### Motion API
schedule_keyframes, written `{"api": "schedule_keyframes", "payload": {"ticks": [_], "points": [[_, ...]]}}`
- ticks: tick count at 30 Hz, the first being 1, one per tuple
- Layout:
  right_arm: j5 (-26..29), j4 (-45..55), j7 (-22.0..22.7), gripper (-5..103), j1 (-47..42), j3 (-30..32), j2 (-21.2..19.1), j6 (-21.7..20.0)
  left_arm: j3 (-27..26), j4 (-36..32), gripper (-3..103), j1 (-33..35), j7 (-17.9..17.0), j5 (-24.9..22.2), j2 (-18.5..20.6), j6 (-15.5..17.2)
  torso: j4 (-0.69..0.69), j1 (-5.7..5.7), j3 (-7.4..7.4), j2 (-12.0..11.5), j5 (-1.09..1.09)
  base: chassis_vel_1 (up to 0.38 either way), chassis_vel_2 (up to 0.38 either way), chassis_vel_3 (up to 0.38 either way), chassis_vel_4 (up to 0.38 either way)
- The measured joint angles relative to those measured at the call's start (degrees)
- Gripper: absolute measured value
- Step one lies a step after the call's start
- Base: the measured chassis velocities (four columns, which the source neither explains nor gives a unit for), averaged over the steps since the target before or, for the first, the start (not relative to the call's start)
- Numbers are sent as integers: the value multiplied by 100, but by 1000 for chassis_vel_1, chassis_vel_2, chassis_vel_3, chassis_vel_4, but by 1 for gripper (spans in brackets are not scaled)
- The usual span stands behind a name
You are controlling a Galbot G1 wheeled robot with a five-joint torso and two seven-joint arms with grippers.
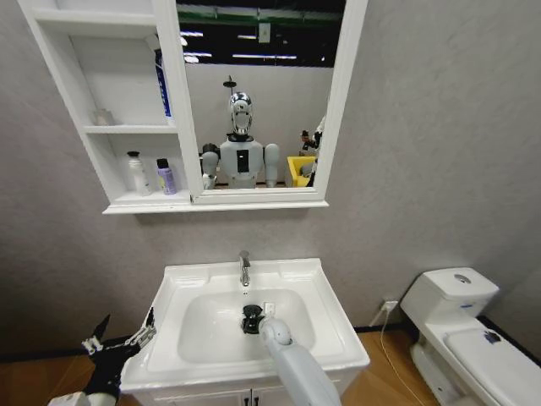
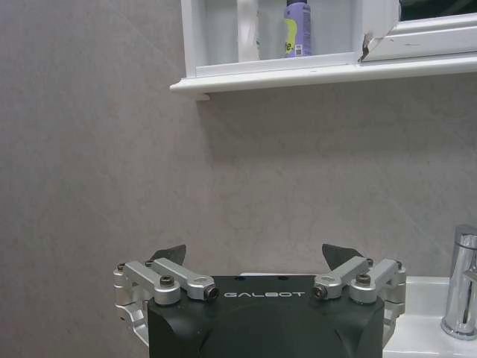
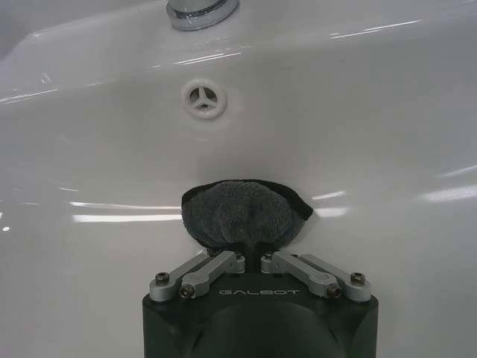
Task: Move facial cleanser and shampoo from washbasin to cabinet, then wipe washbasin with towel.
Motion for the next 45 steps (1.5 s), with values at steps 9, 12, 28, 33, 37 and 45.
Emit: {"api": "schedule_keyframes", "payload": {"ticks": [9, 12, 28, 33, 37, 45], "points": [[-14, 134, 1, 4, -60, 100, -128, -24, 0, 0, 100, 0, 0, 0, 0, 0, 4, 0, 0, 0, 3, 0, 0, 0, 0], [14, 330, 36, 4, -149, 148, -318, -64, 0, 0, 100, 0, 1, 0, 0, 0, -1, 0, 0, 0, 1, 0, 0, 0, 0], [77, 955, 160, 4, -604, 418, -614, -191, 0, 0, 100, 0, 0, 0, 0, 0, -6, 0, 0, 0, -3, 0, 0, 0, 0], [-105, 539, 21, 4, -418, 295, -272, -26, 0, 0, 100, 0, 0, 0, 0, 0, -1, 0, 0, 0, 0, 0, 0, 0, 0], [-184, 304, -51, 4, -276, 257, -106, 51, 0, 0, 100, 0, 0, 0, 0, 0, 0, 1, 1, 0, 0, 0, 0, 0, 0], [-186, 319, -82, 4, -254, 232, -120, 76, 0, 0, 100, 0, 0, 0, 0, -1, 2, 2, 2, -1, 2, 0, 0, 0, 0]]}}
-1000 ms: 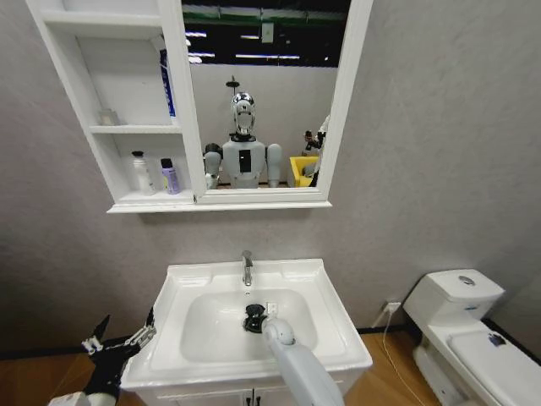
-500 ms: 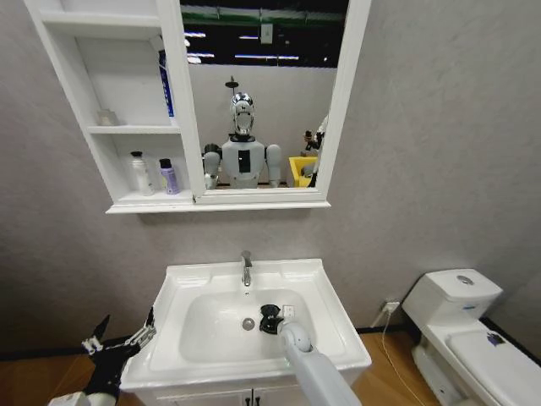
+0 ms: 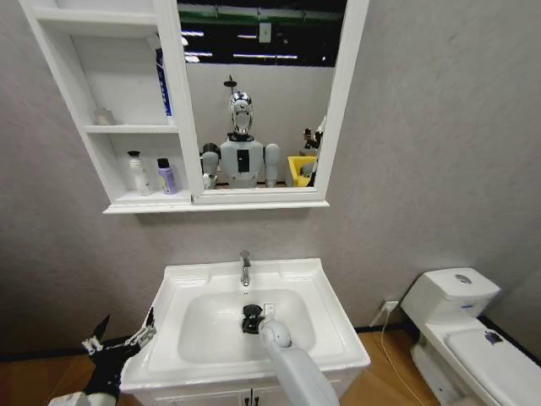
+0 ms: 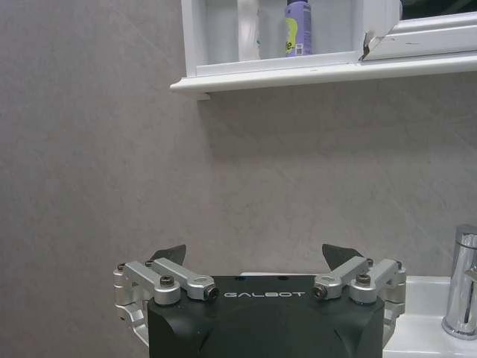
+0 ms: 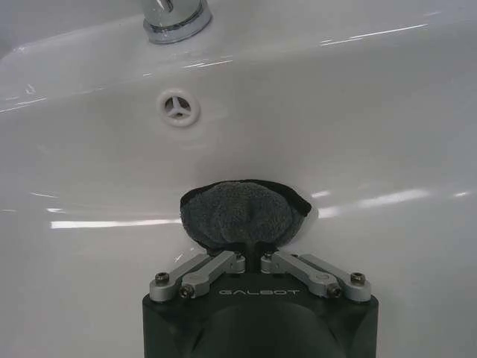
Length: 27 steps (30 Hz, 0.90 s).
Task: Move facial cleanser and shampoo from washbasin to cabinet, then wipe washbasin with towel.
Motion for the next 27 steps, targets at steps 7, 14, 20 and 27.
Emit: {"api": "schedule_keyframes", "payload": {"ticks": [7, 14, 20, 27], "points": [[123, 411, 44, 4, -290, 142, -399, -68, 0, 0, 100, 0, 0, 0, 0, 0, -1, -1, -3, 2, 1, 0, 0, 0, 0], [177, 943, 120, 4, -615, 499, -912, -59, 0, 0, 100, 0, 0, 0, 0, 0, 2, -3, -3, 2, 1, 0, 0, 0, 0], [65, 1345, 147, 4, -760, 681, -1189, 19, 0, 0, 100, 0, 0, 0, 0, 0, -1, -2, 0, 1, 0, 0, 0, 0, 0], [-139, 1836, 226, 4, -868, 758, -1423, 142, 0, 0, 100, 0, 0, 0, 0, 0, -8, 0, 1, -1, -2, 0, 0, 0, 0]]}}
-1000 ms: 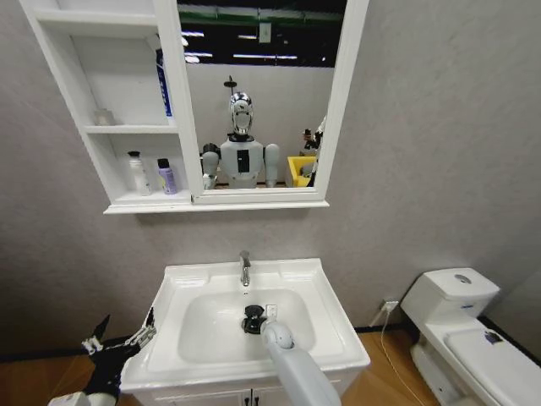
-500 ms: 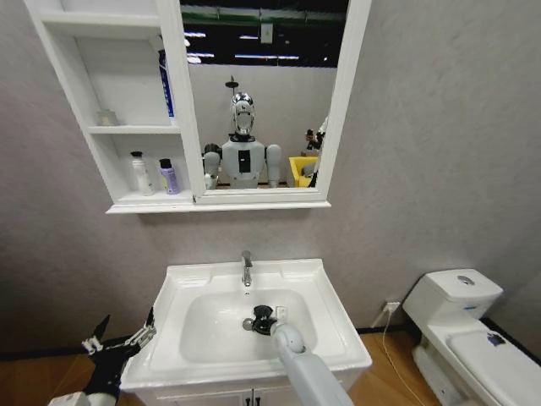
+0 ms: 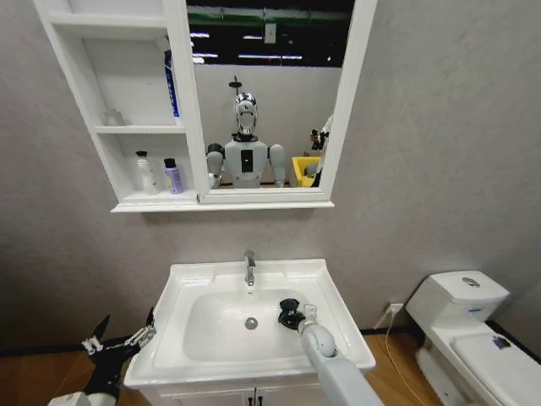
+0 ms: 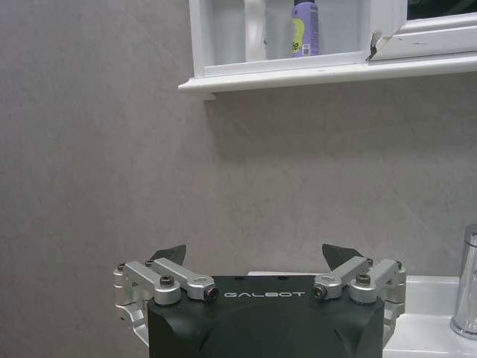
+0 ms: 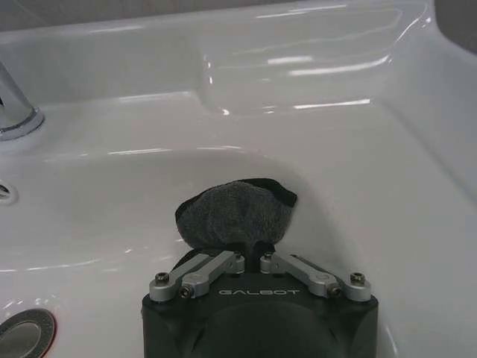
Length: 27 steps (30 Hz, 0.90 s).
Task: Move facial cleanser and shampoo from washbasin to cabinet, then wipe washbasin with towel.
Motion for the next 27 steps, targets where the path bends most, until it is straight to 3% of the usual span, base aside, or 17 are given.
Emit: {"api": "schedule_keyframes", "payload": {"ticks": [5, 8, 13, 18, 22, 27], "points": [[-207, 336, 11, 4, -10, 34, -130, 172, 0, 0, 100, 0, 0, 0, 0, 0, -1, 0, 0, 0, -1, 0, 0, 0, 0], [-555, 541, -187, 4, 87, 134, -237, 500, 0, 0, 100, 0, 0, 0, 0, 0, 2, 0, -2, 0, -1, 0, 0, 0, 0], [-601, 449, -326, 4, 300, 294, -381, 642, 0, 0, 100, 0, 0, 0, 0, 0, 3, 0, -2, 1, 1, 0, 0, 0, 0], [-483, -153, -860, 4, 710, 435, -543, 1045, 0, 0, 100, 0, 1, 0, 0, 0, 5, 0, -2, 1, 2, 0, 0, 0, 0], [-659, -562, -1246, 2, 990, 541, -605, 1141, 0, 0, 100, 0, 0, 0, 0, 0, 6, 0, -2, 1, 1, 0, 0, 0, 0], [-698, -747, -1297, 18, 1078, 545, -610, 1149, 0, 0, 100, 0, 0, 0, 0, 0, 5, -1, -2, 2, 1, 0, 0, 0, 0]]}}
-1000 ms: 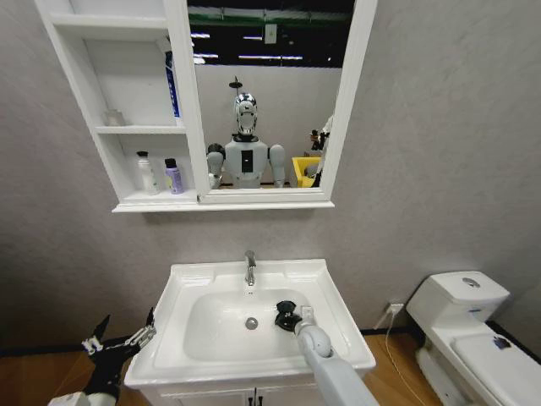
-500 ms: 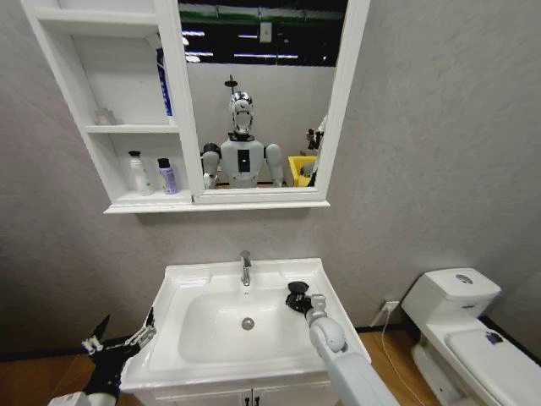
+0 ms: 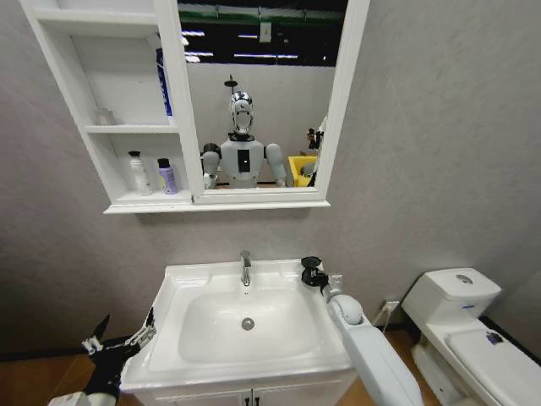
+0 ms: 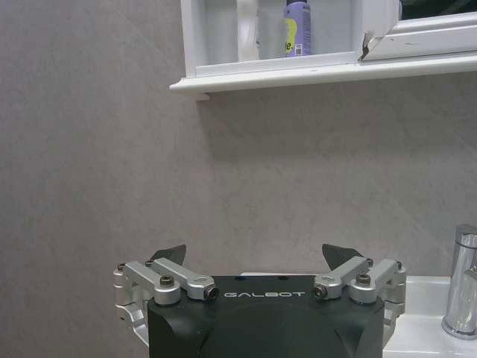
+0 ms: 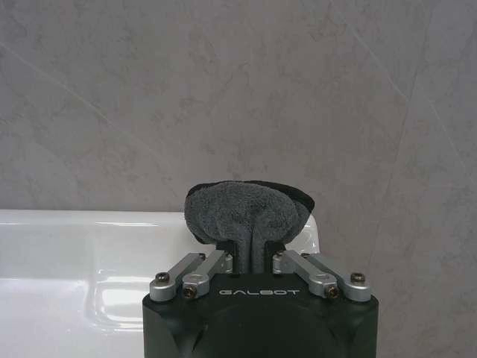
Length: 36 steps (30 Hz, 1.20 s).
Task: Move facial cleanser and shampoo from washbasin to cabinet, then wipe washbasin with towel.
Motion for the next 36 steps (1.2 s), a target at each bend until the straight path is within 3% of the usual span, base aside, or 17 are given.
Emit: {"api": "schedule_keyframes", "payload": {"ticks": [7, 13, 16, 18, 19, 23, 26, 27, 30, 36], "points": [[26, 9, -27, 50, -80, -34, 38, 3, 0, 0, 100, 0, 0, 0, 0, 0, 1, 0, 0, 0, 0, 0, 0, 0, 0], [70, 219, 84, 67, -253, 16, -26, -55, 0, 0, 100, 0, 0, 0, 0, 0, 0, 0, -1, 0, -1, 0, 0, 0, 0], [-78, 552, 319, 83, -560, 126, -101, -76, 0, 0, 100, 0, 0, 0, 0, 0, 1, 0, -1, 1, 0, 0, 0, 0, 0], [-174, 708, 424, 83, -683, 176, -119, -85, 0, 0, 100, 0, 0, 0, 0, 0, 2, 0, 0, 1, 1, 0, 0, 0, 0], [-375, 1108, 576, 93, -976, 286, -160, -88, 1, 0, 100, 0, 3, 0, 0, 0, 0, 0, 0, 0, 2, 0, 0, 0, 0], [-716, 2496, 893, 99, -1785, 612, -211, -75, 1, 0, 100, 0, 1, 0, 0, -1, 0, 0, -2, 1, -2, 0, 0, 0, 0], [-976, 4131, 1175, 100, -3062, 962, -3, -80, 1, 0, 100, 0, 0, 0, 0, -1, -1, -1, -2, 1, 2, 0, 0, 0, 0], [-976, 4131, 1175, 100, -3062, 962, -3, -80, 1, 0, 100, 0, 0, 0, 0, -1, -1, -1, -2, 1, 2, 0, 0, 0, 0], [-1479, 5454, 1279, 100, -4277, 1096, 341, -23, 1, 1, 100, 0, -1, 0, 0, -1, -3, -3, -3, 2, -2, 0, 0, 0, 0], [-2250, 6336, 1498, 100, -5309, 1015, 642, 92, 0, 1, 100, 0, 0, 0, 0, -1, -1, -2, -2, 2, -2, 0, 0, 0, 0]]}}
